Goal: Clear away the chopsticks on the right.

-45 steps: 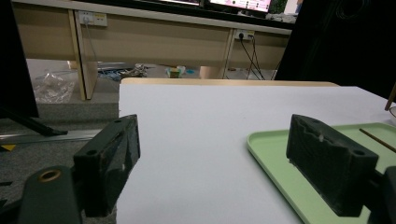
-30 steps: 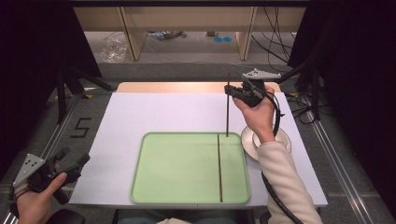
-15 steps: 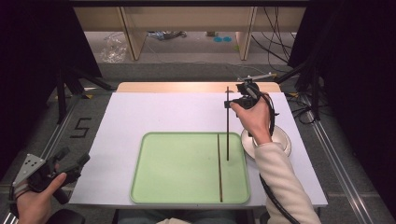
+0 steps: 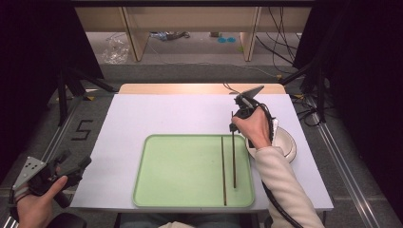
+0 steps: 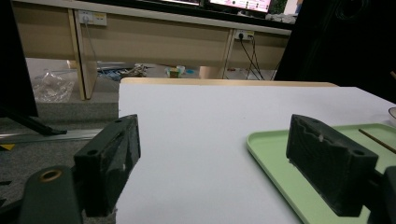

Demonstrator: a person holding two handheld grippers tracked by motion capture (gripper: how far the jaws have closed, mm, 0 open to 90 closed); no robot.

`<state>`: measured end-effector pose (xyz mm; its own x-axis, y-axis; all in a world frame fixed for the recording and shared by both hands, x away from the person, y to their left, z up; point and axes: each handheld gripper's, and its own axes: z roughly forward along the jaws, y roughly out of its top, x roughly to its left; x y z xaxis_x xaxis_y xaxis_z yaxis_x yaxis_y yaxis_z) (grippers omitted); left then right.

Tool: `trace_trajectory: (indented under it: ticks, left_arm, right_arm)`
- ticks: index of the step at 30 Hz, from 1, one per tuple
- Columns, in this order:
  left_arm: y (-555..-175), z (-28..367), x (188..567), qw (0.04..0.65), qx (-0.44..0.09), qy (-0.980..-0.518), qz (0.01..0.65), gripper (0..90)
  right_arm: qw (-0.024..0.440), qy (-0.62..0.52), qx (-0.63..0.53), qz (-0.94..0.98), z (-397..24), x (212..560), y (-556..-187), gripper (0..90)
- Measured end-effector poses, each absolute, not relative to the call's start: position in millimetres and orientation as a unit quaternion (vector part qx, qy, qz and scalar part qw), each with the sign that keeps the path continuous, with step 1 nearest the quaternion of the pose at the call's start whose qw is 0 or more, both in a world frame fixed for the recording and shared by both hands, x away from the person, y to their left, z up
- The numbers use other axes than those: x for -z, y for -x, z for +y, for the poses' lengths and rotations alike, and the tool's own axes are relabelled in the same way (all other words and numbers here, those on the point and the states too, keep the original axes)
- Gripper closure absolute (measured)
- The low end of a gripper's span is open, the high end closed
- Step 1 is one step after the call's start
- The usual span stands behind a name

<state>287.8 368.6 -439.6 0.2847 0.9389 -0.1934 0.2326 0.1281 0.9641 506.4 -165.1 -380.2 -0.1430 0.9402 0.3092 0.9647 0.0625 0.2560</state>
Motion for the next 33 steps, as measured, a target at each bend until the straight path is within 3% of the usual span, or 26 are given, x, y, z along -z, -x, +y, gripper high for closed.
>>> trace_trajectory:
  ticks: [2,18,33]
  left_arm:
    - [-288,369,440,0.555,-0.319,-0.581,0.502,17.5]
    - [-287,368,440,0.554,-0.316,-0.572,0.517,17.5]
    - [-287,368,440,0.553,-0.316,-0.572,0.516,17.6]
  right_arm:
    - [0.061,0.673,0.148,-0.722,-160,391,-507,87.2]
    - [0.093,0.703,0.055,-0.703,-146,440,-508,87.2]
    - [0.088,0.708,0.049,-0.699,-137,452,-509,84.8]
